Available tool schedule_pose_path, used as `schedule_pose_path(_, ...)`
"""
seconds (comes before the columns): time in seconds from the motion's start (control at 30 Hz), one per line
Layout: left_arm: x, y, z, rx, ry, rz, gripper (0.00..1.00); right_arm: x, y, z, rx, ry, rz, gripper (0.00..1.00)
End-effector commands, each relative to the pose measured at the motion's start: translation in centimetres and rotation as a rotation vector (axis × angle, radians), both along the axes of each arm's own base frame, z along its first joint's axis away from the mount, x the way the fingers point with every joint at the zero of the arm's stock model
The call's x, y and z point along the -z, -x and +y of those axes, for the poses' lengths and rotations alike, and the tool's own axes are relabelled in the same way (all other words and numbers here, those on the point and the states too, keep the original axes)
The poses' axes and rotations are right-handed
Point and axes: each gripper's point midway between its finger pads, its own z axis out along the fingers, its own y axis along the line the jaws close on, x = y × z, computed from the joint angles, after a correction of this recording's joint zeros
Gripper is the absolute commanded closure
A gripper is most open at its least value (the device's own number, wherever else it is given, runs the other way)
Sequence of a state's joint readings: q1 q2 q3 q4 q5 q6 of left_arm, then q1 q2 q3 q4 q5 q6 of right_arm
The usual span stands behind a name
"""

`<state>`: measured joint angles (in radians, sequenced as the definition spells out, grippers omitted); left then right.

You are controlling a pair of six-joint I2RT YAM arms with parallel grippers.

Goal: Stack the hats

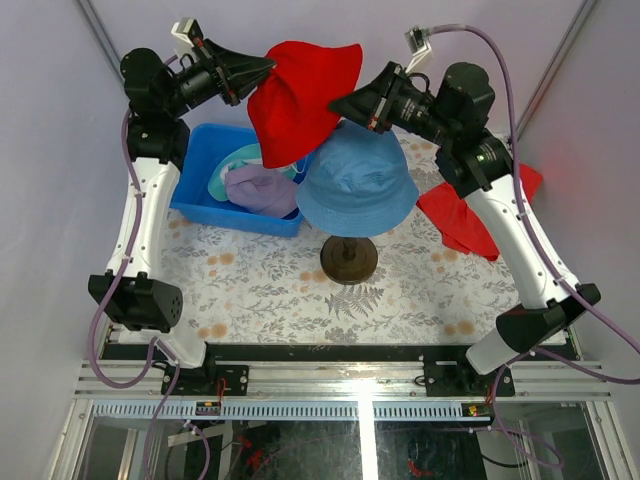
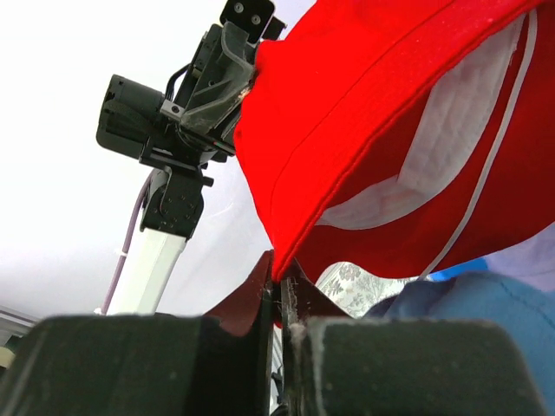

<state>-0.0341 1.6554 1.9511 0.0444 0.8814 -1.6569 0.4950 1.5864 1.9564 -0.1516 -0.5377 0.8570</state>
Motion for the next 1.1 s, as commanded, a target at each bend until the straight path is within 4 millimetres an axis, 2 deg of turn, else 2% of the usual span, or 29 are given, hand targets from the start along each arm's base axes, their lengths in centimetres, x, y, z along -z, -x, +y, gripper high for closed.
schedule_pose_path(0.0, -0.7, 2.5, -1.0, 0.04, -0.04, -0.07, 1.0, -2.2, 3.4, -1.8, 0.013, -0.028, -0.039, 1.0)
schedule_pose_path(0.2, 0.1, 3.3, -3.4, 0.098, -0.051, -0.049, 1.0, -1.3, 4.9, -3.3, 0.052, 0.008, -0.016, 1.0)
schedule_pose_path(0.47, 1.8, 4.1, -5.4, 0.14, -0.07, -0.024, 1.0, 1.1, 6.4, -5.3, 0.12, 0.059, 0.027, 1.0)
schedule_pose_path(0.6, 2.5, 4.5, -6.3, 0.16, -0.081, -0.012, 1.0, 3.0, 7.0, -6.1, 0.142, 0.086, 0.062, 1.0)
schedule_pose_path(0.67, 3.0, 4.6, -6.6, 0.166, -0.084, -0.002, 1.0, 4.6, 7.3, -6.6, 0.158, 0.098, 0.089, 1.0)
schedule_pose_path(0.8, 3.3, 4.8, -7.1, 0.179, -0.087, 0.002, 1.0, 6.5, 8.7, -8.2, 0.201, 0.121, 0.114, 1.0)
schedule_pose_path(0.97, 3.7, 4.8, -7.5, 0.196, -0.098, -0.005, 0.85, 9.0, 9.8, -9.1, 0.225, 0.123, 0.162, 1.0)
schedule_pose_path(1.07, 4.4, 4.7, -7.6, 0.203, -0.114, -0.013, 0.74, 9.6, 10.1, -9.5, 0.24, 0.118, 0.172, 1.0)
